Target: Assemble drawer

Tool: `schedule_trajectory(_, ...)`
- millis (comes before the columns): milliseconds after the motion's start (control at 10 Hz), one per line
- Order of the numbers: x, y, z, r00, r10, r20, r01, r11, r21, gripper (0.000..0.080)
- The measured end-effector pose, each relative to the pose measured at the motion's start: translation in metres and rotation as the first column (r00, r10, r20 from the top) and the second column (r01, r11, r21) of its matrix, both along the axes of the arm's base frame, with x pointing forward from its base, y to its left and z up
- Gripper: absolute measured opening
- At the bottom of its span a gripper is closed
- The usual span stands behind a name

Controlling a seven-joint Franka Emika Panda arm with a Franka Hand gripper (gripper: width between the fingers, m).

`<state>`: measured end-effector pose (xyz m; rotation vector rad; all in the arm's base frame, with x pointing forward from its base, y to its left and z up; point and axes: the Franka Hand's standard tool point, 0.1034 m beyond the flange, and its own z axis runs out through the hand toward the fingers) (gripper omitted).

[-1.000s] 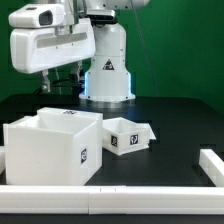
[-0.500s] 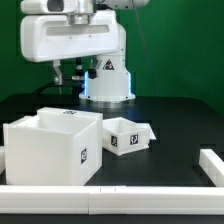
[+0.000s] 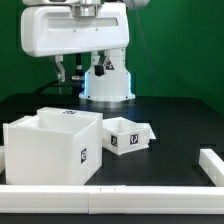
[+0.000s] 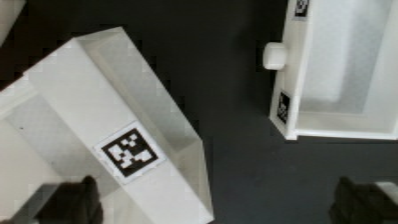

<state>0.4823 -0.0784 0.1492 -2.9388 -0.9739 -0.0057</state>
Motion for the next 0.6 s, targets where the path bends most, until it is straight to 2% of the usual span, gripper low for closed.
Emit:
schedule_trajectory(100, 0.001, 0.000, 0.001, 0.999, -0.033, 0.002, 0.033, 0.999, 0.003, 0.0649)
schedule_trajectory(200, 0.010, 0.003, 0.004, 0.993, -0.113, 0.043, 0.113, 0.993, 0.017, 0.0649)
schedule_trajectory(300, 0.019, 0.008, 0.004, 0.975, -0.193, 0.110, 0.189, 0.981, 0.047, 0.0649)
schedule_trajectory(400, 0.021, 0.016, -0.004, 0.949, -0.304, 0.078, 0.299, 0.951, 0.074, 0.0649)
schedule_trajectory(500, 0.033, 0.017, -0.004, 0.946, -0.325, 0.009, 0.323, 0.942, 0.094, 0.0649)
schedule_trajectory(600, 0.046, 0.009, 0.000, 0.944, -0.330, -0.012, 0.329, 0.937, 0.115, 0.0649)
